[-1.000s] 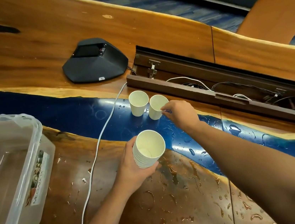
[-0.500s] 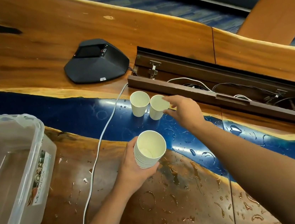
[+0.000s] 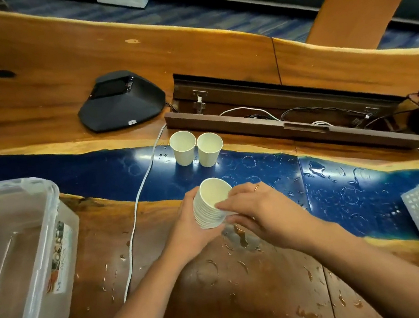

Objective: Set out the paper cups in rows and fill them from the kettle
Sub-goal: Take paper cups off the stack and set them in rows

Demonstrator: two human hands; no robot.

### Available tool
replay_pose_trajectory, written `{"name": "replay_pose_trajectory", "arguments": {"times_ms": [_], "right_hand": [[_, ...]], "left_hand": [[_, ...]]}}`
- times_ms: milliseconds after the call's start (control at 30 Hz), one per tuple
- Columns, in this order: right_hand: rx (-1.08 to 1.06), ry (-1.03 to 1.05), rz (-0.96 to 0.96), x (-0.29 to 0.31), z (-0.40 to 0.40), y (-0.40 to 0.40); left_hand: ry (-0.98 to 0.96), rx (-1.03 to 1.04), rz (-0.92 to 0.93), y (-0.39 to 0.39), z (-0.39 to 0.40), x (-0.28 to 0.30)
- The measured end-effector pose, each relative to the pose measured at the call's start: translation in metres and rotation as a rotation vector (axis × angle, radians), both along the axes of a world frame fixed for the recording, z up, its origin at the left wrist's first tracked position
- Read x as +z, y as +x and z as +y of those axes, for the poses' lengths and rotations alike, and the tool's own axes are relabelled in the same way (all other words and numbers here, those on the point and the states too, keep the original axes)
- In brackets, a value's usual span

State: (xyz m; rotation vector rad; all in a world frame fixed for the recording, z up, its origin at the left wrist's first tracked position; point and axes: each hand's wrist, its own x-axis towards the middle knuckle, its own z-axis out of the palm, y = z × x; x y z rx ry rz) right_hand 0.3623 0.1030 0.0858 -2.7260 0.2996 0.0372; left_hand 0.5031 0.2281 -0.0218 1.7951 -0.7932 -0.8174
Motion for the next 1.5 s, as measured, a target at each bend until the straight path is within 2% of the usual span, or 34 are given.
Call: {"name": "replay_pose_trajectory", "arguments": {"times_ms": [167, 700, 900, 1067, 1500], "right_hand": [[0.015, -0.076, 0.072, 0.003, 0.001, -0.011], [0.011, -0.169, -0.097, 0.029, -0.011, -0.008], [0.075, -0.086, 0.018, 0.045, -0.017, 0.0], [0.094, -0.157, 0.084, 0.049, -0.015, -0.001], [0.17, -0.294, -0.09, 0.041, -0.024, -0.003]], "left_hand": [[-0.007, -0.083, 0.025, -0.02, 0.009, 0.004], [-0.039, -0.077, 0.01, -0.018, 0.001, 0.036], [-0.002, -0.067, 0.001, -0.014, -0.002, 0.041], [0.017, -0.065, 0.0, -0.012, -0.003, 0.042], [0.012, -0.115, -0.01, -0.011, -0.004, 0.044]]}}
